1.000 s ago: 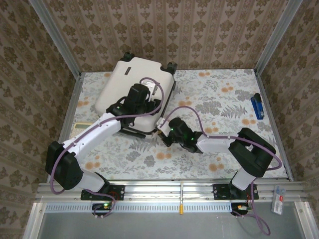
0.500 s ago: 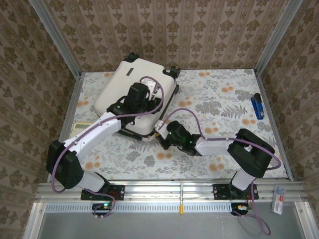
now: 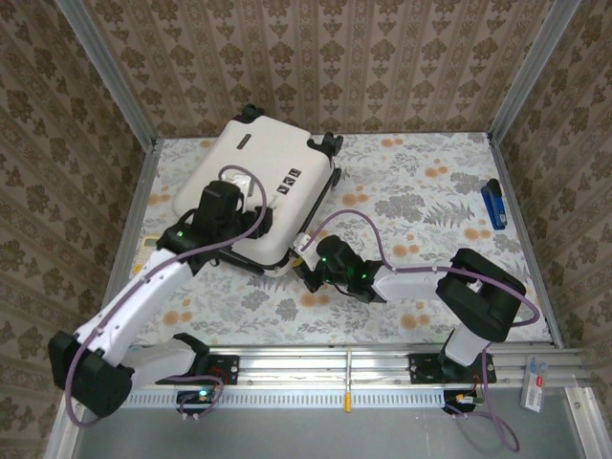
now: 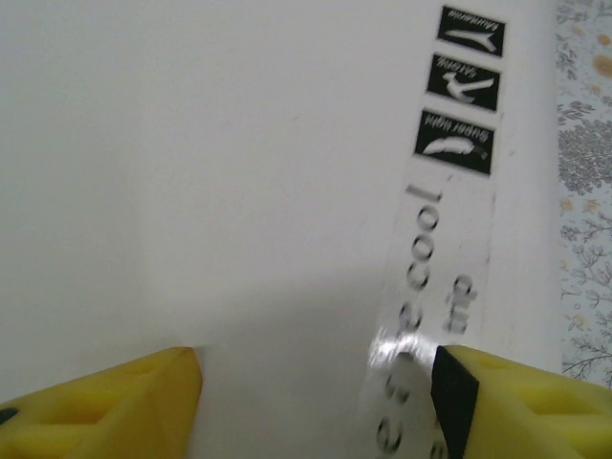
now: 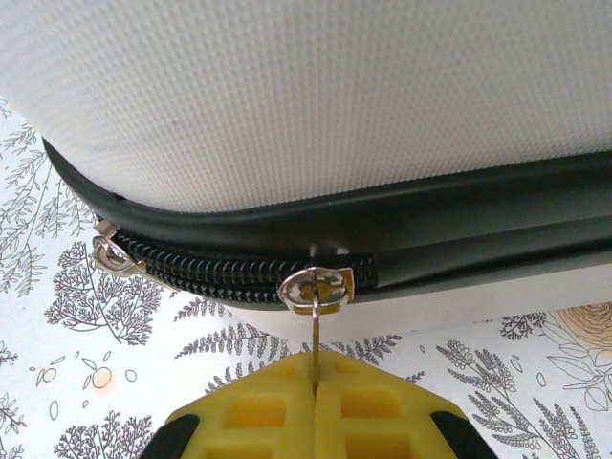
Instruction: Pack the luggage
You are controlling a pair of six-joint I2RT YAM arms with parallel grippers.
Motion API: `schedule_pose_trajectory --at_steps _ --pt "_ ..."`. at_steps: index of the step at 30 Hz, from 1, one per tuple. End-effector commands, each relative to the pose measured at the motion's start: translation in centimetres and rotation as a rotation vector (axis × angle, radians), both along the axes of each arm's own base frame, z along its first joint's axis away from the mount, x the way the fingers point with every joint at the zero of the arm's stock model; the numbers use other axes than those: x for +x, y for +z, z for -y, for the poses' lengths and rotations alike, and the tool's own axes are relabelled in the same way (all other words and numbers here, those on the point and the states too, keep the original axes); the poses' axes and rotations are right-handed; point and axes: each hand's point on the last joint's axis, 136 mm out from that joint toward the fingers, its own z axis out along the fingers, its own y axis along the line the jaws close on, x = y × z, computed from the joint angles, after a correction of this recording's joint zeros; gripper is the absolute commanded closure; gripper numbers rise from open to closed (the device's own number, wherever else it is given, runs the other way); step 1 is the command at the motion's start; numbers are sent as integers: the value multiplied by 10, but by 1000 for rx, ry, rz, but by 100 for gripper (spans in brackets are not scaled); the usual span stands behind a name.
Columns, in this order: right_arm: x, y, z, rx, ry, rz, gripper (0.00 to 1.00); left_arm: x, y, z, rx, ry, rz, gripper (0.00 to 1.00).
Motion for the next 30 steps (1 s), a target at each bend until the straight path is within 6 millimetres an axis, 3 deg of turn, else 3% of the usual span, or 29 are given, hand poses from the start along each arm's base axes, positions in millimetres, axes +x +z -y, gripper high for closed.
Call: schedule_pose_trajectory --at_steps 1,4,10,13,17,22,25,30 --pt "5 32 -16 77 21 69 100 -43 -54 -61 122 179 -209 32" --pt "-5 33 -27 79 98 74 100 -46 -58 -66 22 182 -213 30" --pt "-40 32 -59 18 294 163 100 -46 -92 -36 -184 128 -301 35" --pt "-64 29 -76 -5 401 214 100 -54 -108 -30 -215 135 -343 37" --pt "-93 36 -89 -5 477 286 100 -61 -113 -28 -234 140 -349 37" --pt "-90 49 -80 75 461 257 100 -57 -118 -23 -277 152 -342 37" --pt "-92 60 -89 110 483 239 100 -59 -121 -10 -307 126 -350 38" --pt "-73 62 -87 138 425 185 100 -64 -126 -9 -292 139 -358 37"
